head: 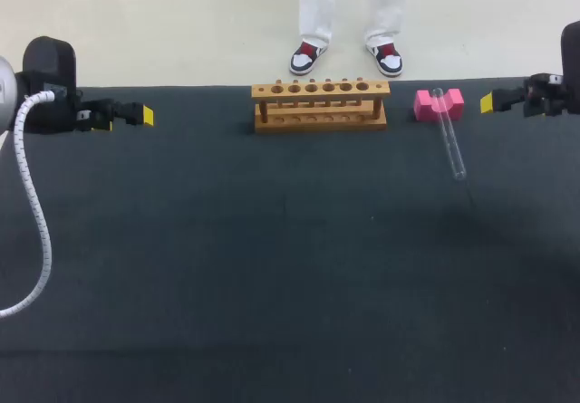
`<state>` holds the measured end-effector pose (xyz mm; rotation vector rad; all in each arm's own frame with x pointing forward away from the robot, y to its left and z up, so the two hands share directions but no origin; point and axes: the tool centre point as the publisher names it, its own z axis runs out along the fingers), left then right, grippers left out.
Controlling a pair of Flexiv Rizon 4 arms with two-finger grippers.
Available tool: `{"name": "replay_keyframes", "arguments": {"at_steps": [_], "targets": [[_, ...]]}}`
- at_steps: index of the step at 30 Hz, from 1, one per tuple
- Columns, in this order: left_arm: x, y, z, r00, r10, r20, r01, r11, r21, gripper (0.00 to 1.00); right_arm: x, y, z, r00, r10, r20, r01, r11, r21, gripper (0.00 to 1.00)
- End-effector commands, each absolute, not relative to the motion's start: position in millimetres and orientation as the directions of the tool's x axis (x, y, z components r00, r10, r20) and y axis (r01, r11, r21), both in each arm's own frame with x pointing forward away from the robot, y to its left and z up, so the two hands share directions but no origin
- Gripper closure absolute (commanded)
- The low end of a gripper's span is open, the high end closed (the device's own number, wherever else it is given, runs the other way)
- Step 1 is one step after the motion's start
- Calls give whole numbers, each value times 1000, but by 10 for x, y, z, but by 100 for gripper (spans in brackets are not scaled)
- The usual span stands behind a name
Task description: Grasp the test tube, adjust it, and insert it.
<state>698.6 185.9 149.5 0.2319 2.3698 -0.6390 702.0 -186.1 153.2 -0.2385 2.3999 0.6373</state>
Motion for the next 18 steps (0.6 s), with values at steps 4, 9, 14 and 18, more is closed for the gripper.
{"name": "replay_keyframes", "arguments": {"at_steps": [4,9,14,18], "targets": [[6993,1846,1506,-768,0,-641,319,868,-381,0,7026,-1861,1533,-781,-12,-624,-321,866,384,0],[6993,1846,1506,-768,0,-641,319,868,-381,0,7026,-1861,1533,-781,-12,-624,-321,866,384,0],[6993,1846,1506,-768,0,-641,319,868,-381,0,7026,-1861,1533,-781,-12,-624,-321,866,384,0],[6988,1846,1507,-752,35,-659,367,852,-374,0,7026,-1861,1533,-781,-12,-624,-321,866,384,0]]}}
